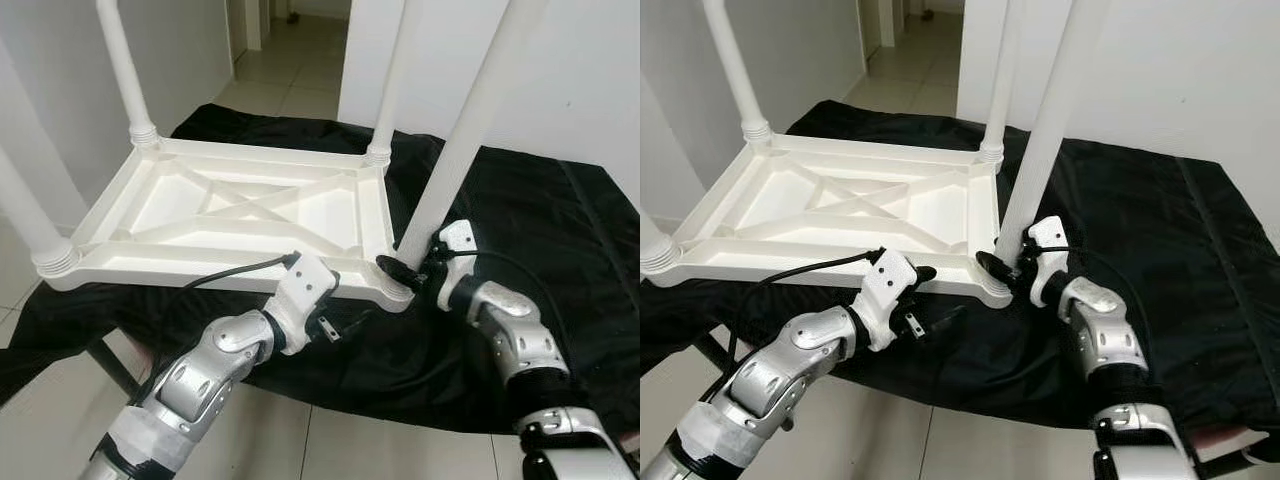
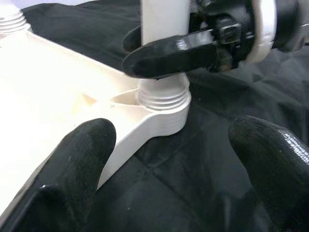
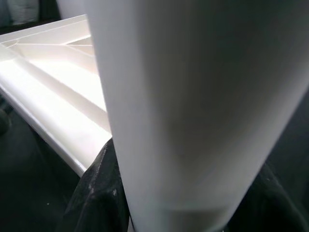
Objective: Building children table
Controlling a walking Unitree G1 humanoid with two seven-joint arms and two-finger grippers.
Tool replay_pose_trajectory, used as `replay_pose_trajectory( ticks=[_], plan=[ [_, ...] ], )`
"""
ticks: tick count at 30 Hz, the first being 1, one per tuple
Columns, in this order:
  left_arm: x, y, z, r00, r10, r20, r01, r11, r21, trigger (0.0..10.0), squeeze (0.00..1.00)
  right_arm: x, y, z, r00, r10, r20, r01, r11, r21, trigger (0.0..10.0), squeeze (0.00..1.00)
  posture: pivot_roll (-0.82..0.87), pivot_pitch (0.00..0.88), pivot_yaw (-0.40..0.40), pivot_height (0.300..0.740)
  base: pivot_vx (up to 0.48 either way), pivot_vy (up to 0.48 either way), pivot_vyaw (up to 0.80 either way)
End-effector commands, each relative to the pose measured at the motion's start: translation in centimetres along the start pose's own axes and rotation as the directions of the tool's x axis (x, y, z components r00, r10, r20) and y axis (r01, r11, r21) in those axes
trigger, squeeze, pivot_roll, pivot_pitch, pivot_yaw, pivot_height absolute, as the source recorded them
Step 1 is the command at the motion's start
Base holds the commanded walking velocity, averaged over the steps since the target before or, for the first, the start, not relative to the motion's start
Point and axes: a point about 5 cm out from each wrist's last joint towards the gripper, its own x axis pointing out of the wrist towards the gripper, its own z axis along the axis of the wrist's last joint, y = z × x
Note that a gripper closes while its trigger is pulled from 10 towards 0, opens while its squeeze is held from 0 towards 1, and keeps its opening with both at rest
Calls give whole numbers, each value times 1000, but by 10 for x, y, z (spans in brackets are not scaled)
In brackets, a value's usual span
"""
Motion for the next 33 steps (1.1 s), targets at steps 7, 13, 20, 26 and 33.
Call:
replay_pose_trajectory(
  ticks=[7,13,20,26,33],
  plan=[
    [2,-5,1,994,-106,-2,106,994,11,10000,0,12,15,6,934,-355,24,351,931,100,10000,0,-34,0,-61,740,0,0,0],
    [3,-5,1,994,-106,-1,106,994,10,10000,0,9,27,1,821,-571,-9,565,810,159,10000,0,-38,0,-57,740,0,0,0],
    [3,-5,2,994,-109,-2,109,994,13,10000,0,-5,41,-6,589,-806,-59,799,570,191,10000,0,-39,0,-51,740,0,0,0],
    [2,-5,2,994,-113,-3,113,994,11,10000,0,-9,43,-6,575,-816,-60,810,558,181,10000,0,-47,0,-47,740,0,0,0],
    [3,-6,1,993,-115,-3,115,993,9,10000,0,-14,38,-4,595,-803,-31,793,581,183,10000,1000,-43,0,-53,740,0,0,0]
  ],
)
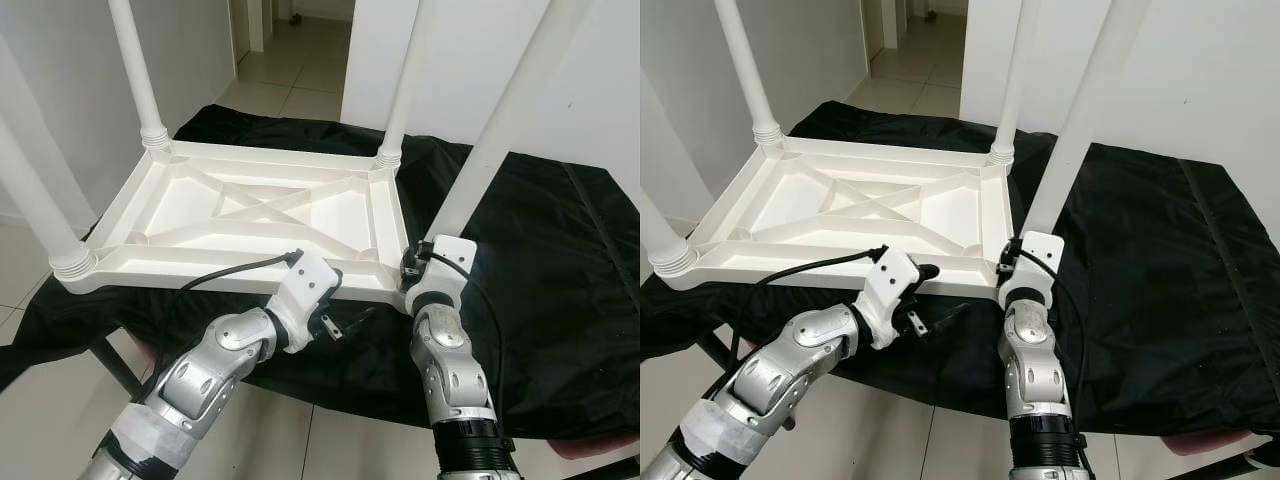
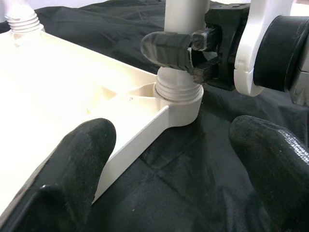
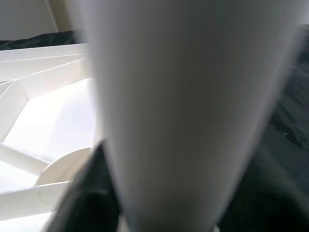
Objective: Building children table
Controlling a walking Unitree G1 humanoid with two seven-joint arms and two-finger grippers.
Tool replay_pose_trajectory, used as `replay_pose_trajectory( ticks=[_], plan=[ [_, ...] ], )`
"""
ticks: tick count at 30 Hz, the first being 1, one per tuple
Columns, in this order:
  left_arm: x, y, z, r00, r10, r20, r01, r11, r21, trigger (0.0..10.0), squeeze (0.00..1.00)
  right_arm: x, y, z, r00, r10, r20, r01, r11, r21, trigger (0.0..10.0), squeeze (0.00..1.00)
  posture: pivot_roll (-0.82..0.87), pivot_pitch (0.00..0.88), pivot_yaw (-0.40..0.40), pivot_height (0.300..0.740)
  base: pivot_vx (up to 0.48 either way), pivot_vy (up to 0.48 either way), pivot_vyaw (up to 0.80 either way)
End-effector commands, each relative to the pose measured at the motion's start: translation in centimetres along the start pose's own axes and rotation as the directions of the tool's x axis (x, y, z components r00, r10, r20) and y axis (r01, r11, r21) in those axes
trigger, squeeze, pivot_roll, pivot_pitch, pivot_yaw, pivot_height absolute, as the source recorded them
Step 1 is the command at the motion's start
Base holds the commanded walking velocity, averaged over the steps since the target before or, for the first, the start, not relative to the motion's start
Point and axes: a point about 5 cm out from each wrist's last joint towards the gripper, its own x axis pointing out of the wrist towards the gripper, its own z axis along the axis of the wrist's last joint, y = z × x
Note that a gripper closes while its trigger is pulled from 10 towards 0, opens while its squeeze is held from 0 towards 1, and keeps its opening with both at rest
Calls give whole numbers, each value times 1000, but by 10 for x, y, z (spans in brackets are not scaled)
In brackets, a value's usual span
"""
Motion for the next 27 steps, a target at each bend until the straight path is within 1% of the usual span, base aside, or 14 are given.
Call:
replay_pose_trajectory(
  ticks=[1,5,7,8,9,10,11,12,15,17,18,20,22,27],
  plan=[
    [1,-6,-1,994,-111,-11,111,994,5,10000,0,-2,-10,-2,1000,-27,-1,27,1000,10,10000,1000,-43,0,-53,740,0,0,0],
    [0,-6,-2,994,-105,-11,105,994,4,10000,0,6,-19,-1,994,107,3,-107,994,13,10000,1000,-39,0,-60,740,0,0,0],
    [0,-6,-2,994,-105,-11,105,994,4,10000,0,6,-19,-1,994,107,3,-107,994,13,10000,1000,-39,0,-60,740,0,0,0],
    [0,-7,-2,994,-105,-11,105,994,4,10000,0,9,-23,0,990,141,7,-141,990,9,10000,349,-39,0,-60,740,0,0,0],
    [0,-7,-2,994,-105,-11,105,994,4,10000,0,9,-23,0,990,141,7,-141,990,9,10000,349,-39,0,-60,740,0,0,0],
    [0,-6,-2,995,-104,-11,104,995,4,10000,0,12,-28,-1,980,200,0,-200,980,15,10000,0,-38,0,-62,740,0,0,0],
    [0,-6,-2,995,-104,-11,104,995,4,10000,0,12,-28,-1,980,200,0,-200,980,15,10000,0,-38,0,-62,740,0,0,0],
    [0,-6,-2,995,-103,-12,104,995,4,10000,0,16,-34,1,954,300,-2,-300,954,-8,10000,0,-38,1,-61,740,0,0,0],
    [0,-5,-2,994,-105,-13,105,994,5,10000,0,23,-42,3,834,547,-64,-551,827,-115,10000,0,-41,1,-58,740,0,0,0],
    [0,-5,-2,994,-105,-13,105,994,5,10000,0,23,-42,3,834,547,-64,-551,827,-115,10000,0,-41,1,-58,740,0,0,0],
    [0,-5,-1,994,-106,-13,106,994,6,10000,0,26,-44,2,782,616,-99,-624,772,-125,10000,0,-36,0,-59,740,0,0,0],
    [1,-5,-1,994,-106,-12,106,994,6,10000,0,28,-45,3,764,636,-106,-645,752,-140,10000,0,-36,0,-59,740,0,0,0],
    [1,-5,0,994,-105,-10,105,994,8,10000,0,32,-42,5,709,694,-126,-705,690,-162,10000,0,-32,0,-59,740,0,0,0],
    [1,-4,0,995,-101,-9,102,995,10,10000,0,39,-36,9,643,751,-150,-764,614,-200,10000,0,-28,0,-60,740,0,0,0]
  ],
)
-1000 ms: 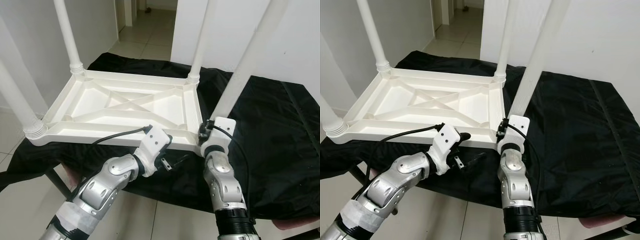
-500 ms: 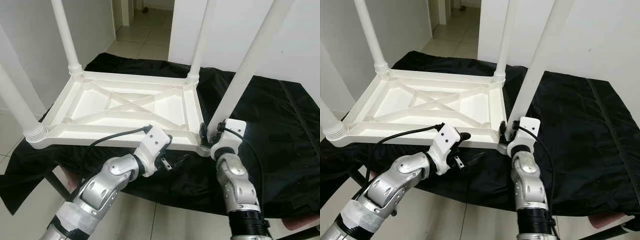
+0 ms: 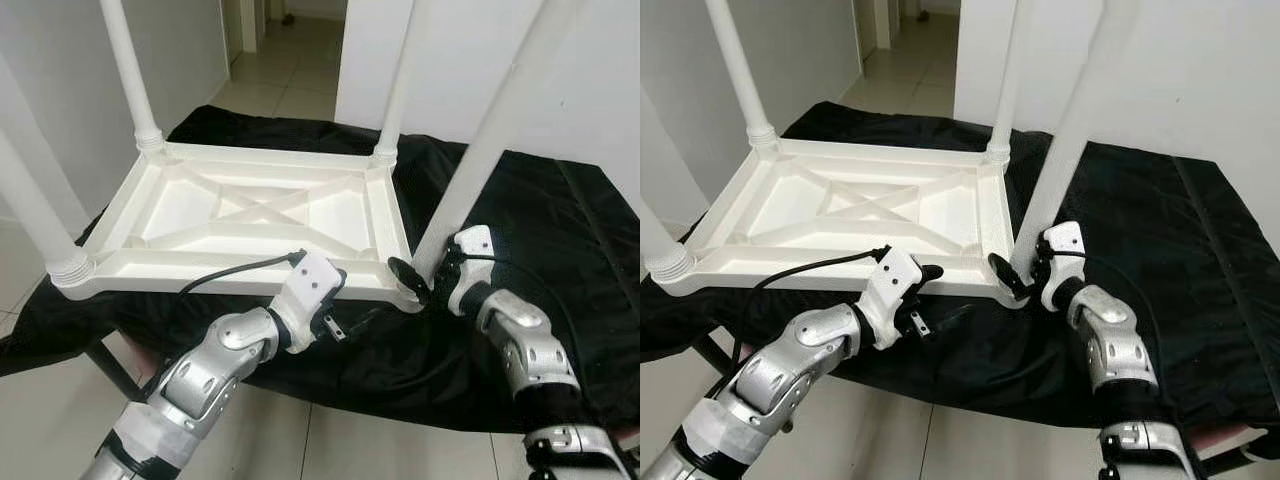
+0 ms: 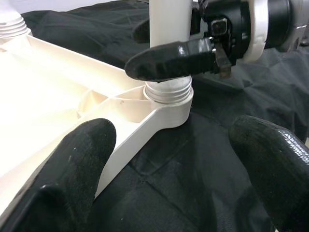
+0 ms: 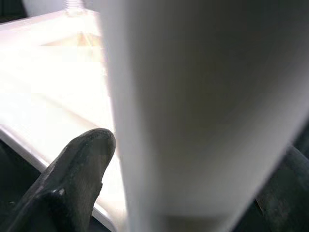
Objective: Building children table
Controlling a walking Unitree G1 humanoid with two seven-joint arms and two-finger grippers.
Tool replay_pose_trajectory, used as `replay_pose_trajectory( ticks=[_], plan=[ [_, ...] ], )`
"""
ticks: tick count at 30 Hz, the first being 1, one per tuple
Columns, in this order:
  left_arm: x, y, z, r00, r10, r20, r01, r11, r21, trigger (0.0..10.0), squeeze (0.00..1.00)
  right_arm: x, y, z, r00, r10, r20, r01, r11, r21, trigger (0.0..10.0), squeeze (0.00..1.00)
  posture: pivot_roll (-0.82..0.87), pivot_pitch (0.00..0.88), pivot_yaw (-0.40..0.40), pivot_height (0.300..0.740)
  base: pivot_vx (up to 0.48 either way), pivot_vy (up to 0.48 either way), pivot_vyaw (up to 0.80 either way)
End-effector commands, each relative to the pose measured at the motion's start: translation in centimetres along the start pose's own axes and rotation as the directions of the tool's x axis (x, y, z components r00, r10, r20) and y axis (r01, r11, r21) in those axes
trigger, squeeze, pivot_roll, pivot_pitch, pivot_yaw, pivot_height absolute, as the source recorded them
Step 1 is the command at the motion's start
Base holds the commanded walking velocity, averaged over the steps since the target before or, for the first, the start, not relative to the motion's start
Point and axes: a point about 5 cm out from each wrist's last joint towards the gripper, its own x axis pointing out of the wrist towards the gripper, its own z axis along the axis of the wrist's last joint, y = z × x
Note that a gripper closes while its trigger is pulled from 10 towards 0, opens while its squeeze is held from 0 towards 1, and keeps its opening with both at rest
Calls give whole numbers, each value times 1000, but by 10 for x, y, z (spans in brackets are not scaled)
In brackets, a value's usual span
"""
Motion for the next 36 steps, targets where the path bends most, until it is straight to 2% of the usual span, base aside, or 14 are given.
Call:
replay_pose_trajectory(
  ticks=[1,2,3,4,8,10,19,20,21,25,29,32,34,36],
  plan=[
    [0,-4,-1,995,-100,-11,101,995,8,10000,0,4,0,1,999,33,-18,-34,999,-29,10000,0,-28,0,-60,740,0,0,0],
    [1,-3,0,995,-99,-10,99,995,11,10000,0,7,-2,1,998,48,-31,-49,998,-33,5373,0,-23,0,-63,740,0,0,0],
    [1,-3,0,995,-97,-9,98,995,13,10000,0,9,-5,1,997,73,-39,-75,997,-33,0,0,-19,0,-66,740,0,0,0],
    [1,-2,1,996,-91,-6,91,996,15,10000,0,9,-7,-1,993,108,-49,-109,994,-21,0,0,-16,0,-69,740,0,0,0],
    [0,-2,1,996,-87,-4,87,996,14,10000,0,9,-7,-4,990,130,-57,-130,991,-9,0,0,-12,0,-71,740,0,0,0],
    [-1,-2,0,997,-78,-7,78,997,13,10000,0,2,-5,-14,985,155,-70,-154,988,17,0,0,-7,0,-74,740,0,0,0],
    [-2,-2,1,997,-78,-5,78,997,14,10000,0,-4,-5,-18,990,132,-45,-129,990,57,0,0,-14,0,-66,740,0,0,0],
    [-1,-2,1,997,-81,-5,81,997,14,10000,0,-5,-4,-19,993,112,-40,-109,992,68,3843,0,-18,0,-62,740,0,0,0],
    [-1,-3,1,996,-85,-6,85,996,15,10000,0,-6,-5,-19,997,65,-36,-62,994,91,10000,0,-22,0,-59,740,0,0,0],
    [0,-3,1,996,-91,-7,91,996,15,10000,0,-6,-8,-18,999,-24,-26,26,995,100,10000,0,-25,0,-59,740,0,0,0],
    [0,-5,-1,995,-103,-10,103,995,12,10000,0,-2,-5,-15,979,-205,-16,205,970,129,10000,0,-34,0,-56,740,0,0,0],
    [0,-5,-1,994,-105,-11,105,994,11,10000,0,-1,-4,-15,974,-225,-19,225,965,136,10000,0,-34,0,-56,740,0,0,0],
    [1,-6,-1,994,-111,-10,111,994,10,10000,0,2,3,-13,937,-348,-31,348,918,189,10000,0,-37,0,-56,740,0,0,0],
    [1,-7,-1,993,-114,-10,114,993,9,10000,0,3,10,-13,881,-470,-55,469,853,230,10000,0,-37,0,-58,740,0,0,0]
  ],
)
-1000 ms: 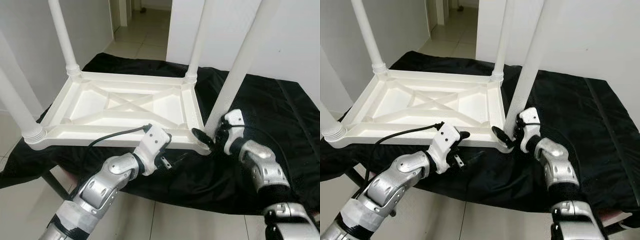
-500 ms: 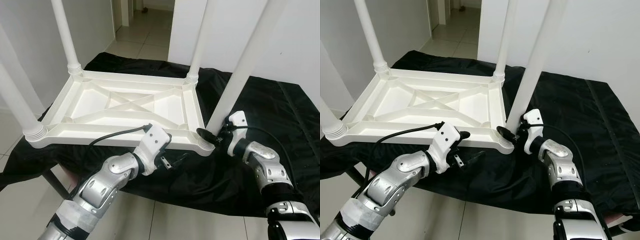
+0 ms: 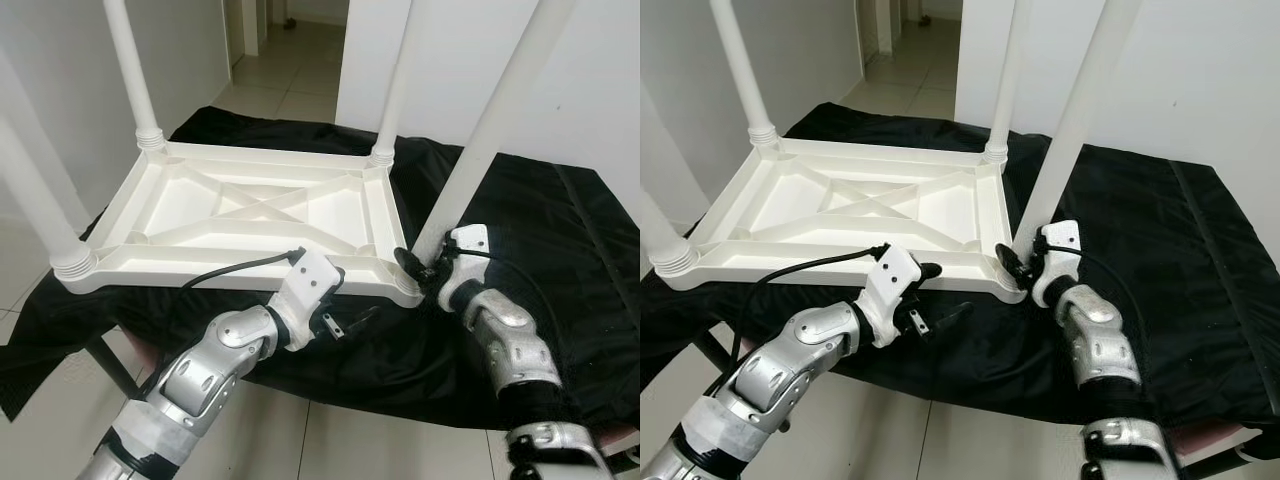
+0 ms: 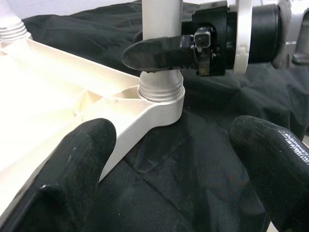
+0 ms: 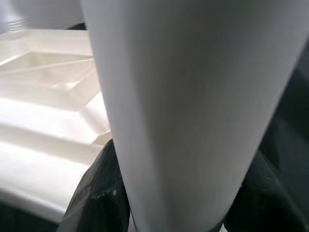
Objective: Building children table
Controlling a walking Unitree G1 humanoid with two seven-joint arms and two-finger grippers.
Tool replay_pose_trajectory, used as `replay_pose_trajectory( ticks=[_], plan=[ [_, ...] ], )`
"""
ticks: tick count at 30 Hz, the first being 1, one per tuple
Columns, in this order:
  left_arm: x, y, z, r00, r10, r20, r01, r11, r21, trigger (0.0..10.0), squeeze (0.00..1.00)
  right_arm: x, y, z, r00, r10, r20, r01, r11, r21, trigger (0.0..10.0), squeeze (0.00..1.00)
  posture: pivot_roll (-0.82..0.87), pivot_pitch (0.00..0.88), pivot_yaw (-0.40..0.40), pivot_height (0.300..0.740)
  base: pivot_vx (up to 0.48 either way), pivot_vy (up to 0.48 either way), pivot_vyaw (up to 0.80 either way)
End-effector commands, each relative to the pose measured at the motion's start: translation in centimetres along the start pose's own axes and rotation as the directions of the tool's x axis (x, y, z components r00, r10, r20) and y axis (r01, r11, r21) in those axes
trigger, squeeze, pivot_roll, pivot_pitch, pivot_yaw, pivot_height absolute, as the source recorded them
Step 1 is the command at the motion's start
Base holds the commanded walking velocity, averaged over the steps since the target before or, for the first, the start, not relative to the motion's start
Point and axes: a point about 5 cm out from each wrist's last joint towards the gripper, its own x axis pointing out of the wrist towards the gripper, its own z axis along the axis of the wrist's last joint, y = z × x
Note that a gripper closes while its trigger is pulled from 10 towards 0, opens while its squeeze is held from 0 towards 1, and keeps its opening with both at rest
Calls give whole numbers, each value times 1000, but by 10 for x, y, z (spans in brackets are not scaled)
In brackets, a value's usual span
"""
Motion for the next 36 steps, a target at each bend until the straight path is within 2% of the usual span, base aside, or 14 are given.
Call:
replay_pose_trajectory(
  ticks=[1,4,8,10,12,16,17,18,20,27,29,32,33,36],
  plan=[
    [0,-9,-2,993,-115,-7,115,993,5,10000,0,-7,2,-7,979,-200,-26,201,977,74,10000,0,-35,0,-60,740,0,0,0],
    [0,-9,-2,993,-115,-7,115,993,4,10000,0,-9,8,-9,970,-243,-28,244,966,84,10000,0,-35,0,-60,740,0,0,0],
    [1,-10,-2,993,-118,-7,118,993,5,10000,0,-19,28,-15,881,-472,-32,473,877,88,10000,0,-35,0,-60,740,0,0,0],
    [1,-10,-2,993,-119,-7,119,993,5,10000,0,-20,29,-15,873,-487,-38,488,868,88,10000,0,-35,0,-60,740,0,0,0],
    [1,-9,-2,993,-118,-4,118,993,4,10000,0,-21,39,-17,853,-520,-53,522,847,99,10000,0,-34,0,-64,740,0,0,0],
    [1,-10,-2,993,-120,-6,120,993,6,10000,0,-21,45,-13,861,-507,-46,508,854,114,10000,0,-35,0,-64,740,0,0,0],
    [1,-10,-3,993,-121,-6,121,993,7,10000,0,-21,44,-10,870,-492,-33,492,862,123,10000,580,-34,0,-66,740,0,0,0],
    [1,-11,-3,993,-121,-6,121,993,7,10000,0,-22,43,-9,881,-472,-18,470,873,128,10000,1000,-34,0,-68,740,0,0,0],
    [2,-10,-2,993,-120,-4,120,993,7,10000,0,-22,43,-8,903,-430,-4,427,896,121,10000,1000,-33,0,-69,740,0,0,0],
    [2,-11,-3,993,-120,-3,120,993,7,10000,0,-24,38,-12,922,-386,-20,387,919,80,10000,1000,-33,0,-74,740,0,0,0],
    [2,-11,-3,993,-116,-3,116,993,6,10000,0,-26,35,-13,959,-283,1,283,957,65,10000,0,-33,0,-76,740,0,0,0],
    [1,-10,-3,993,-115,-2,115,993,5,10000,0,-27,34,-13,974,-225,7,225,973,60,10000,0,-33,0,-76,740,0,0,0],
    [2,-10,-3,993,-114,-2,114,993,6,10000,0,-27,26,-15,994,-105,-5,105,993,50,10000,0,-35,0,-75,740,0,0,0],
    [2,-10,-3,993,-116,-1,116,993,6,10000,0,-25,17,-12,1000,-16,0,16,1000,20,10000,0,-40,0,-72,740,0,0,0]
  ],
)
